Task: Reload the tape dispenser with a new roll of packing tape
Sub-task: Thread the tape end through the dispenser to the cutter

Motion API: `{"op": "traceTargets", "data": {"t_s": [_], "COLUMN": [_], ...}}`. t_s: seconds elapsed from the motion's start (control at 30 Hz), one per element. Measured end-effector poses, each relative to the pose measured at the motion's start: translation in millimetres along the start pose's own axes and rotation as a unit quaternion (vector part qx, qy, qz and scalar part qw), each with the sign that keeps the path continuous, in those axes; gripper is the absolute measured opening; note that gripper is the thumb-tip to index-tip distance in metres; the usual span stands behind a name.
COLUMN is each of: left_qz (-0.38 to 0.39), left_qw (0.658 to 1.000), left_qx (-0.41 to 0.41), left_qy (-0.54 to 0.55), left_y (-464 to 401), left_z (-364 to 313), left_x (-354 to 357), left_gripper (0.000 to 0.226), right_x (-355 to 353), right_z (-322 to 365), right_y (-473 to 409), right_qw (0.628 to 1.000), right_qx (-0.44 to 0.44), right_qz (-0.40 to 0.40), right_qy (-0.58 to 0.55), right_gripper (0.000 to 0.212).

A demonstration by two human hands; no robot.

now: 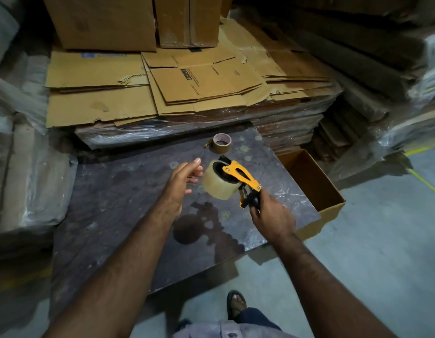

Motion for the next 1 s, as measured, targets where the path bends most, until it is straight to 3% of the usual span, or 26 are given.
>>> {"op": "traceTargets", "data": {"t_s": [0.2,0.43,0.6,0.7,0.83,1.0], "left_qz": [-0.03,-0.045,-0.018,0.014,0.045,0.04], "left_qw": [0.999,0.998,0.993,0.983,0.983,0.984], "left_qx": [0.003,-0.005,-0.038,-0.09,-0.137,-0.159], "left_qy": [-0.011,-0.039,-0.108,-0.157,-0.11,-0.064], "left_y": [-6,-17,-31,-34,-32,-24], "left_z": [6,3,12,30,48,59], "left_x": [6,46,91,115,136,143], "left_gripper": [0.042,0.045,0.04,0.052,0.064,0.054], "right_x": [9,11,8,9,10,11], "right_z": [-26,-65,-102,-117,-126,-125], "right_y": [-9,-22,-43,-54,-65,-69], "right_qw": [0.992,0.997,0.996,0.995,0.993,0.991], "right_qx": [-0.036,-0.031,-0.038,-0.052,-0.087,-0.118], "right_qz": [-0.022,-0.019,-0.029,-0.021,-0.025,-0.017], "right_qy": [0.121,0.071,0.079,0.079,0.077,0.069], "right_gripper": [0.022,0.016,0.029,0.039,0.042,0.042]}}
Point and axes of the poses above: each hand's wrist, its own y-axis away from the middle knuckle, its own x-axis out of the palm, z = x × y, the point moved 5 cm from there along -y, towards the middle knuckle, and after that the axes turned 2 degrees about -y, right-handed, at the moved point
